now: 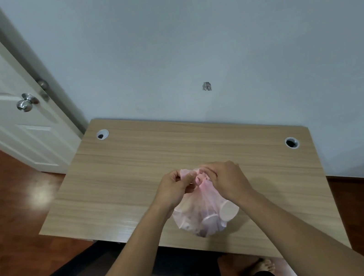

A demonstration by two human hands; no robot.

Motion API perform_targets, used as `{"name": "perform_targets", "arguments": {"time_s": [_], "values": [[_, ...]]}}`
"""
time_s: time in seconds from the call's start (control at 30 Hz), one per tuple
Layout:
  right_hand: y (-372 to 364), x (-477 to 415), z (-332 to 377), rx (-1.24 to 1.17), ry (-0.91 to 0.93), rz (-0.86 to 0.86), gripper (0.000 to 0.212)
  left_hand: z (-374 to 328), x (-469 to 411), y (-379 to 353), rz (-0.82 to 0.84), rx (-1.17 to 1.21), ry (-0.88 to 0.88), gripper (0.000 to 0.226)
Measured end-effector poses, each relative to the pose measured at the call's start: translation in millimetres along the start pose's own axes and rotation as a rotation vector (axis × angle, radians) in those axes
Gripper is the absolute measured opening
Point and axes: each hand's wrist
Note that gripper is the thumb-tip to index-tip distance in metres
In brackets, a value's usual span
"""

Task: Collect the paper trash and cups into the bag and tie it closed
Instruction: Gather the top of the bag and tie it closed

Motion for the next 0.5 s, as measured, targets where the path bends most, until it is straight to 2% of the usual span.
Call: {"name": "perform_targets", "arguments": {"time_s": [0.1, 0.17, 0.23, 0.3, 0.37, 0.5], "values": [[0, -2, 6, 0.284, 0.093, 0.03, 0.029, 2, 2, -5, -0.022, 0.02, 0.013, 0.042], [-1, -3, 9, 0.417, 0.125, 0.054, 0.033, 4, 3, -7, -0.061, 0.005, 0.016, 0.03], [-3, -3, 12, 0.474, 0.108, 0.053, 0.033, 5, 4, -8, -0.11, -0.024, -0.001, 0.019], [-5, -4, 15, 0.467, 0.045, 0.059, 0.035, 5, 5, -8, -0.163, -0.044, -0.019, 0.018], [-5, -5, 17, 0.307, -0.082, 0.1, 0.038, 3, 7, -7, -0.207, -0.048, -0.032, 0.019], [2, -10, 21, -0.223, -0.376, 0.266, 0.035, -1, 10, -3, -0.228, -0.019, -0.06, 0.021]]}}
Point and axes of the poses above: each hand's wrist, its own x-axis away from the middle knuckle, its own y-axis out of the back of the hand, z = x × y, and after that the axes turned 15 degrees about -z, right-handed
